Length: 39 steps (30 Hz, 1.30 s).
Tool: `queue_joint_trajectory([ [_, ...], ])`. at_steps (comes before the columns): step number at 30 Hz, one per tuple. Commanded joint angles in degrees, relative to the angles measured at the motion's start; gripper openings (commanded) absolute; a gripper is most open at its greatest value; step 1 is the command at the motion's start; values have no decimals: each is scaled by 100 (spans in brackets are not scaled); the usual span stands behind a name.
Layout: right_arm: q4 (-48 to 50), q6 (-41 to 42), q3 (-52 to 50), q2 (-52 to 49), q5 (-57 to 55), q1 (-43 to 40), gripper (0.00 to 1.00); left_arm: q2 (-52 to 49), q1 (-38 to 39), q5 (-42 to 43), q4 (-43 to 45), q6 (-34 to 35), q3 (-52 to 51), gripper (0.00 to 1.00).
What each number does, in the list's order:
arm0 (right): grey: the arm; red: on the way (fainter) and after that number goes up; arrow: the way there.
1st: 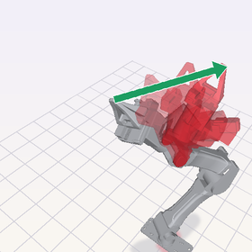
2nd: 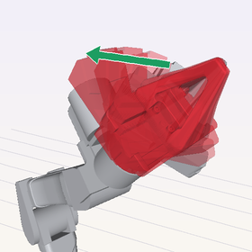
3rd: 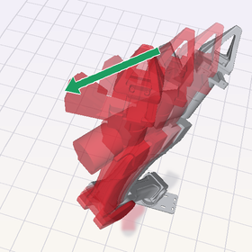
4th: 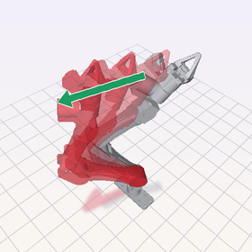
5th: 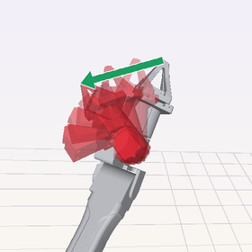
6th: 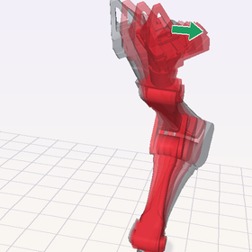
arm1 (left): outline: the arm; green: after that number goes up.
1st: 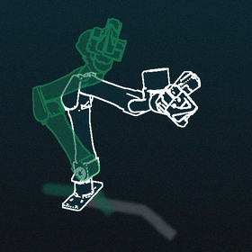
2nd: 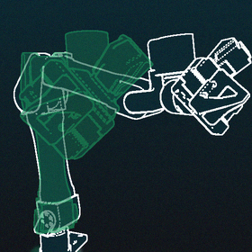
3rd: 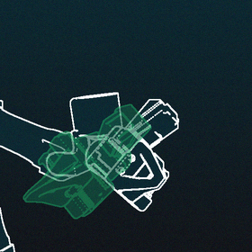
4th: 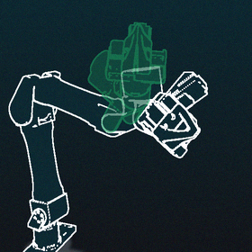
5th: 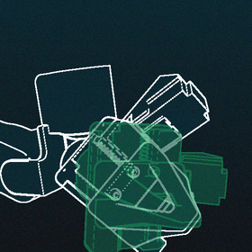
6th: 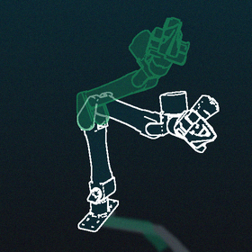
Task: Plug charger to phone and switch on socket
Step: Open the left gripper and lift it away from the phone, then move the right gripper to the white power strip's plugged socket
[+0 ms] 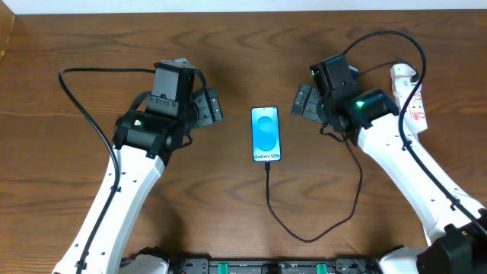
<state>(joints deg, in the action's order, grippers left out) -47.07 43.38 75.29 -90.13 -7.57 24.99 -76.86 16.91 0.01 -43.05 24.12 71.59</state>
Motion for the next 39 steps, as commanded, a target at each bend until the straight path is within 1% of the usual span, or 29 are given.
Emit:
queue_joint_trajectory([
  [1,-46,-127,39,131,-129,-20,99,20,-13,-92,-2,-55,22,88],
  [10,-7,-57,39,131,17,-20,98,20,-13,-92,-2,-55,22,88],
  [13,-26,-90,92,140,310,-79,98,20,-13,-92,-2,-55,22,88],
  [15,-98,-317,223,142,859,-243,97,20,-13,-92,-2,-55,22,88],
  [18,-273,-811,542,142,1971,-763,95,20,-13,-92,-2,-55,22,88],
  [20,-389,-1141,702,142,2490,-1126,95,20,-13,-92,-2,-55,22,88],
  [26,-608,-1915,907,142,3401,-2306,96,20,-13,-92,-2,-55,22,88],
  [28,-664,-2090,905,142,3545,-2723,99,20,-13,-92,-2,-55,22,88],
  [34,-804,-2610,905,140,3563,-3965,99,20,-13,-92,-2,-55,22,88],
  [35,-769,-2804,907,140,3560,-4308,99,20,-13,-92,-2,-55,22,88],
  [39,-750,-3062,938,129,3556,-4924,99,20,-13,-92,-2,-55,22,88],
])
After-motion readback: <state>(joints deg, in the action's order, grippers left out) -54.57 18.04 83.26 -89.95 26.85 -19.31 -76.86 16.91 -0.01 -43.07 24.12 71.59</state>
